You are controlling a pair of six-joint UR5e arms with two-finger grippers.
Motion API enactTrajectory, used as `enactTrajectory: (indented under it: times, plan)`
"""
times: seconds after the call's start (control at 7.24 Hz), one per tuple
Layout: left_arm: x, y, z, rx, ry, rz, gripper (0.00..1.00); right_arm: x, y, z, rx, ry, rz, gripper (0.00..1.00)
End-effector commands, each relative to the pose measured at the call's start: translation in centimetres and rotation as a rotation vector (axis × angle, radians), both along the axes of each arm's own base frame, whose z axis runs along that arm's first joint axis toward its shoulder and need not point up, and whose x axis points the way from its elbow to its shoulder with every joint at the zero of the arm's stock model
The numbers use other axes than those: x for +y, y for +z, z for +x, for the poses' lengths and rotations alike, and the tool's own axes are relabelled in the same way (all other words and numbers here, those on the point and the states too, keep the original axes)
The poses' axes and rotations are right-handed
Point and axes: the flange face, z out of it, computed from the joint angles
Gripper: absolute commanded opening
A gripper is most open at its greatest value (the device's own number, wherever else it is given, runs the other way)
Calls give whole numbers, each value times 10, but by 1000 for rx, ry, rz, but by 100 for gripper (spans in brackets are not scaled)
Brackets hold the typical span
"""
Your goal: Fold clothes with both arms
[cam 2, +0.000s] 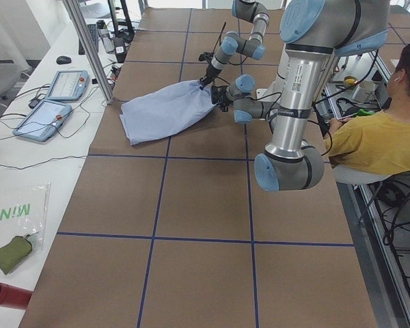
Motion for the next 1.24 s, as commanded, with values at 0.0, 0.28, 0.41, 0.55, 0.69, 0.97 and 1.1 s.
enactTrajectory:
  times: [0.0, 0.28, 0.41, 0.55, 0.69, 0.97, 1.1]
  plan:
    - [52, -34, -1, 83, 88, 5, 0, 89, -15, 53, -14, -74, 50, 0]
    - [91, -59, -19, 153, 155, 9, 0, 163, -52, 92, -19, -121, 30, 0]
    - [103, -61, -46, 173, 174, 11, 0, 192, -63, 108, -14, -137, 20, 0]
    - [107, -63, -78, 189, 178, 15, 0, 208, -71, 125, -15, -153, 18, 0]
    - [109, -70, -99, 209, 189, 18, 0, 211, -74, 129, -9, -153, 20, 0]
    - [108, -84, -89, 175, 191, 11, 0, 192, -72, 118, 21, -119, 31, 0]
    - [92, -82, -87, 130, 153, 8, 0, 164, -81, 97, 44, -66, 34, 0]
